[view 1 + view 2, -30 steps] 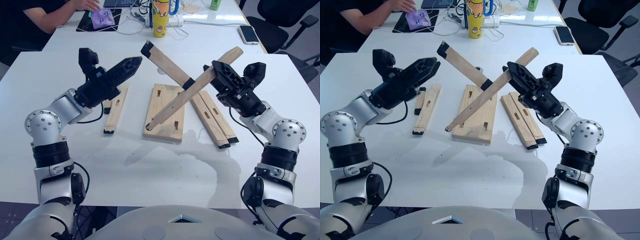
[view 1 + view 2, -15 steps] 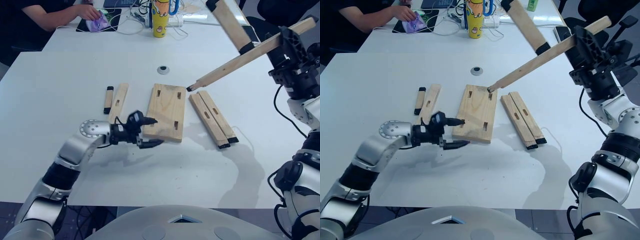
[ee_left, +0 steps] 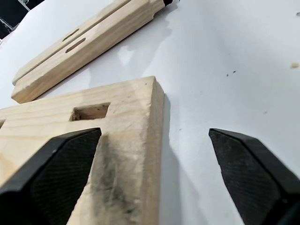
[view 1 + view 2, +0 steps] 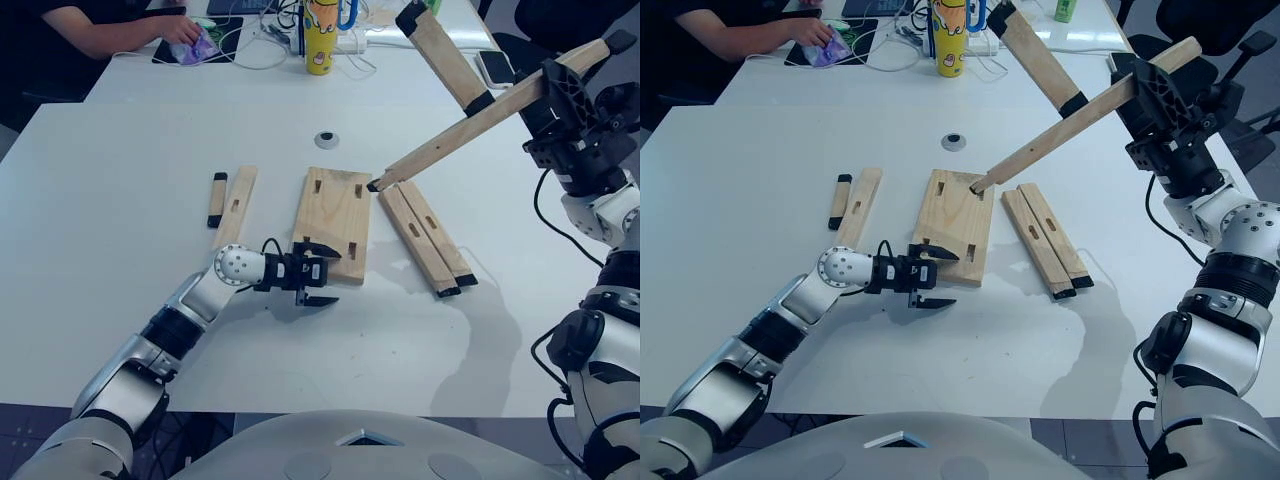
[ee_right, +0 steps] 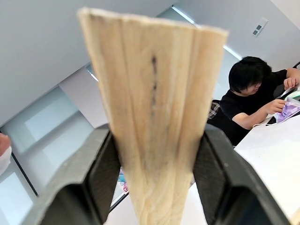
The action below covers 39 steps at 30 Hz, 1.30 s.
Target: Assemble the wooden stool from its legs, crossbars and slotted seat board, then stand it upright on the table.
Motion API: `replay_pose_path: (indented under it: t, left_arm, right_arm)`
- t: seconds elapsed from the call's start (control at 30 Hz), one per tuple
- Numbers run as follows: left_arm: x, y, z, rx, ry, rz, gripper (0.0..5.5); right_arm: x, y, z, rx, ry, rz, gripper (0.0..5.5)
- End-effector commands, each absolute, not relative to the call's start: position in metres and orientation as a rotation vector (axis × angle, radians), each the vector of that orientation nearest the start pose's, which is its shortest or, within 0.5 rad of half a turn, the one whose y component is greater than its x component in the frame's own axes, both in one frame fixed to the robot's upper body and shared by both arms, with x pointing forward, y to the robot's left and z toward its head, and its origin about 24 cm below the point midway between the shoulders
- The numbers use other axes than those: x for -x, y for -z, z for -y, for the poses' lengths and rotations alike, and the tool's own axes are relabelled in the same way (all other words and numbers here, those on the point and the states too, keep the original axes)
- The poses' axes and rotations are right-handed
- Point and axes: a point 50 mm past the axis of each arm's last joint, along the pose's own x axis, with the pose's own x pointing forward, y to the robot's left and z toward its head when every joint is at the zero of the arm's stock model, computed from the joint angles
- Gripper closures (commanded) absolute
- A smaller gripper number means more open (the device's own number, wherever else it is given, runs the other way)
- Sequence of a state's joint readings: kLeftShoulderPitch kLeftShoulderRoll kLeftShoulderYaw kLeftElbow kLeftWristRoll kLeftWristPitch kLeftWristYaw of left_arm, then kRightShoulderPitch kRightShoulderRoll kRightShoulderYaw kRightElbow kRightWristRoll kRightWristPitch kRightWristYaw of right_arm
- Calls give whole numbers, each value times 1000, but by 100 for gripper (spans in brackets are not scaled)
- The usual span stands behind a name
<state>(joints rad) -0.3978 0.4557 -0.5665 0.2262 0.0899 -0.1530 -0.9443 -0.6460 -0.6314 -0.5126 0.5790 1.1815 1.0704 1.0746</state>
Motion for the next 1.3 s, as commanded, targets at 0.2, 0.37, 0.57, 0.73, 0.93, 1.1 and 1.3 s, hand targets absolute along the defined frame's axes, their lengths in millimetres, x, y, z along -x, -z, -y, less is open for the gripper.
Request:
replay_pose_path:
  t: [0.2,0.37,0.57,0.73,0.93,1.1,1.3]
  left_arm:
    - [-291,-39,-90,-731,1347,-183,123]
    - [-297,-23,-110,-618,1235,-400,123]
    - [-284,-17,-129,-522,1247,-493,123]
    - [-279,-16,-130,-482,1266,-515,123]
    - [-275,-15,-122,-445,1278,-524,123]
    - [-269,-12,-123,-429,1279,-541,123]
    - [-266,-9,-124,-416,1261,-548,123]
  right_arm:
    - [-307,-182,260,-1064,-1164,67,342]
    - [-311,-182,251,-913,-1168,42,342]
    - [-319,-182,230,-682,-1213,53,343]
    - [-324,-172,215,-587,-1259,22,343]
    - [-330,-149,196,-491,-1272,-10,343]
    - [-334,-147,193,-397,-1267,6,343]
    - [-334,-154,194,-307,-1316,-29,343]
